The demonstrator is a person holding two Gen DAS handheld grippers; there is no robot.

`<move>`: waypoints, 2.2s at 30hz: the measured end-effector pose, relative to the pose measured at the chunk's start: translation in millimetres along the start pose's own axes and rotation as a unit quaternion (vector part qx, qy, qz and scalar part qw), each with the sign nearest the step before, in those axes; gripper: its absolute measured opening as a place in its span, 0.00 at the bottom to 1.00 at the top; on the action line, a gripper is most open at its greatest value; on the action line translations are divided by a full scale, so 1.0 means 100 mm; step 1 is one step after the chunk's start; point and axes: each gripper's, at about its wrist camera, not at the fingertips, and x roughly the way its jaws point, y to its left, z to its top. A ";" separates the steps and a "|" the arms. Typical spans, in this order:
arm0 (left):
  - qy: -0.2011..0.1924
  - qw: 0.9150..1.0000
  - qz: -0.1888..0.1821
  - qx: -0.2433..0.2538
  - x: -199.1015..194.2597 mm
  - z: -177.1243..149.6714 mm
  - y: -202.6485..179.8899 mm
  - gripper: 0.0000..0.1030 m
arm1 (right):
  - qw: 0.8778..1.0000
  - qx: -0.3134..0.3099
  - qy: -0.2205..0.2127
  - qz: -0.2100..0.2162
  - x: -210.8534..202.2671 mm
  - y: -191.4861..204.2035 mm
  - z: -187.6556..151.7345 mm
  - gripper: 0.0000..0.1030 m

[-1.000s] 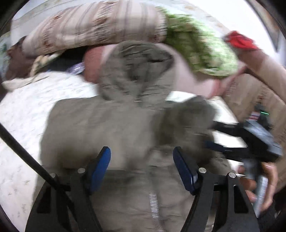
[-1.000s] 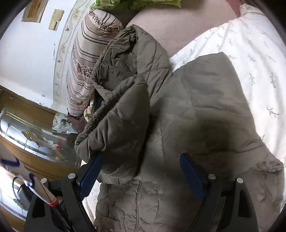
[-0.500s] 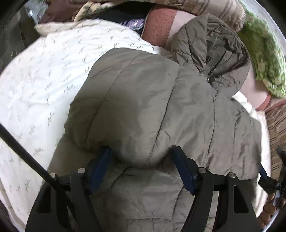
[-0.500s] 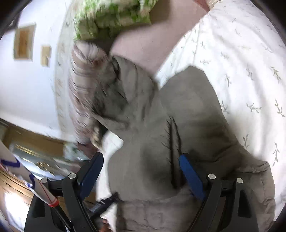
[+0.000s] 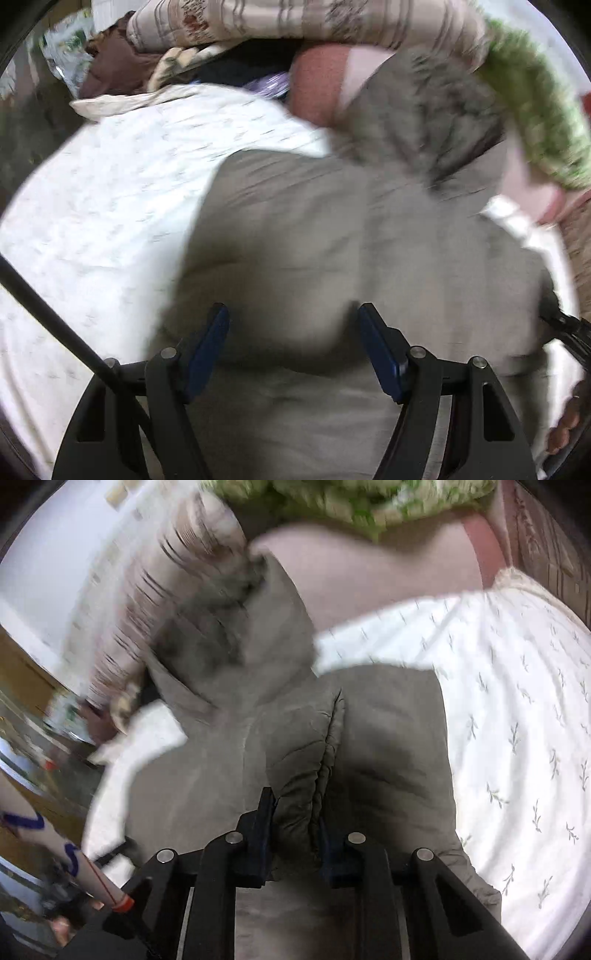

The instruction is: Fold large clothes

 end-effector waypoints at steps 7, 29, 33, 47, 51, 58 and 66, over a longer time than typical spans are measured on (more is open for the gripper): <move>0.012 0.999 0.003 -0.046 0.20 0.02 0.23 0.71 | 0.999 -0.031 -0.024 -0.014 0.00 -0.02 -0.01 0.25; -0.070 0.996 0.028 -0.050 -1.06 -1.21 0.92 0.81 | 0.997 0.006 -0.067 0.037 -1.12 -0.34 -1.14 0.80; -0.064 0.995 0.053 -0.056 -1.15 -1.45 1.13 0.81 | 0.999 0.000 -0.048 -0.009 -1.21 -0.47 -1.36 0.80; 0.081 0.991 0.004 -0.102 -0.72 -1.79 1.52 0.60 | 0.990 0.104 0.087 -0.041 -1.00 -0.89 -1.76 0.78; 0.082 0.990 0.000 -0.111 -0.76 -1.86 1.55 0.53 | 0.990 0.113 0.075 -0.045 -1.14 -0.84 -1.97 0.78; 0.068 0.993 -0.002 -0.095 -0.92 -1.89 1.53 0.17 | 0.992 0.064 0.078 -0.079 -1.17 -0.66 -2.03 0.29; 0.041 0.993 0.020 -0.106 -1.09 -1.99 1.57 0.30 | 0.992 0.055 0.062 -0.093 -1.28 -0.68 -2.05 0.26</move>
